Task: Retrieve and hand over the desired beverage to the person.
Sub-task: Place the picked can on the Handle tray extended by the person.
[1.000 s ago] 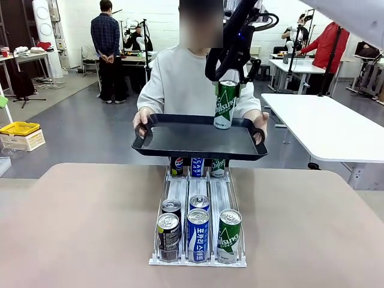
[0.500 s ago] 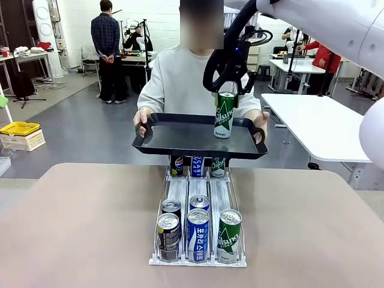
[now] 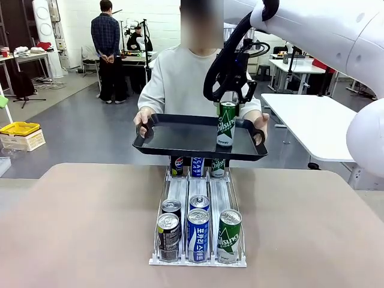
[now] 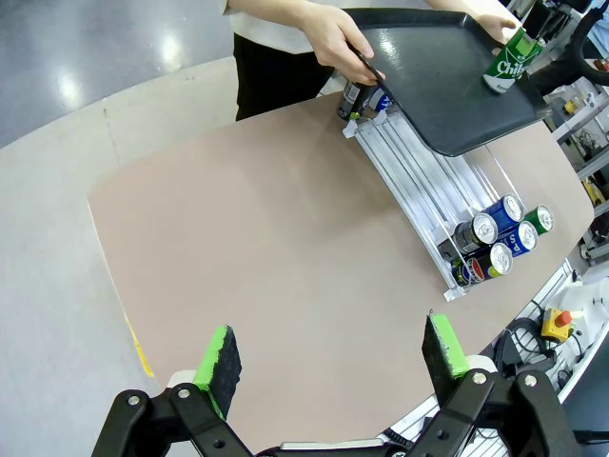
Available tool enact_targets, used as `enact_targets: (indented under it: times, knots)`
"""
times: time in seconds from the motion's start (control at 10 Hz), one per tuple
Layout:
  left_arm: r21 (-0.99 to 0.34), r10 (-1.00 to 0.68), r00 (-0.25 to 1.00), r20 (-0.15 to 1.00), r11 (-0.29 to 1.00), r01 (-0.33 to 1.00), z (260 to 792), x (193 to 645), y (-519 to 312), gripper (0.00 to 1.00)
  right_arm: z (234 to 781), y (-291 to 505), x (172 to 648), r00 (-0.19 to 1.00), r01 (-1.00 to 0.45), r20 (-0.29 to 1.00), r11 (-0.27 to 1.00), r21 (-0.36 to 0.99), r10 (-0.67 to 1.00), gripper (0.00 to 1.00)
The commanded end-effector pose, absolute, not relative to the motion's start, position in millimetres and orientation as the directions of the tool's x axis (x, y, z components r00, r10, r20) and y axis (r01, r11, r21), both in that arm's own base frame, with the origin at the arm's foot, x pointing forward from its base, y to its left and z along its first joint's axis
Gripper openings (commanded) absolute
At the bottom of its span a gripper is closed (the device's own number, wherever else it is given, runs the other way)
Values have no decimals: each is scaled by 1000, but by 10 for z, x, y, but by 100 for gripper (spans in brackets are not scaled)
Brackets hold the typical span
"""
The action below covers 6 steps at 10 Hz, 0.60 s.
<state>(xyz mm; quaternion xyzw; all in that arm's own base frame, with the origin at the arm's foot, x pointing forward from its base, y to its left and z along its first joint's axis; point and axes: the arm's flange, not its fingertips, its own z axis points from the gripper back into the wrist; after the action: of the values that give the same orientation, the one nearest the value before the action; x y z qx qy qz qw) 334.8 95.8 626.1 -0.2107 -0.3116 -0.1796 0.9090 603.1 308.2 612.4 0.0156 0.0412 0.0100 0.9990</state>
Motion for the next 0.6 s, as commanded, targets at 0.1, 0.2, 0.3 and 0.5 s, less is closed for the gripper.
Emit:
enact_targets:
  times: [0.1,0.2,0.3,0.5]
  knots:
    - [-272,-194,728,657,840,469,6258,3356,973,100,6335,3120,6255,995,-51,-81,998,24,53,58]
    - [-272,-194,728,657,840,469,6258,3356,973,100,6327,3104,6258,993,-75,-89,997,22,77,69]
    - [-272,-194,728,657,840,469,6258,3356,973,100,6323,3097,6263,993,-79,-90,997,20,81,100]
    - [-272,-194,728,657,840,469,6258,3356,973,100,6342,3092,6261,993,-80,-89,996,25,82,100]
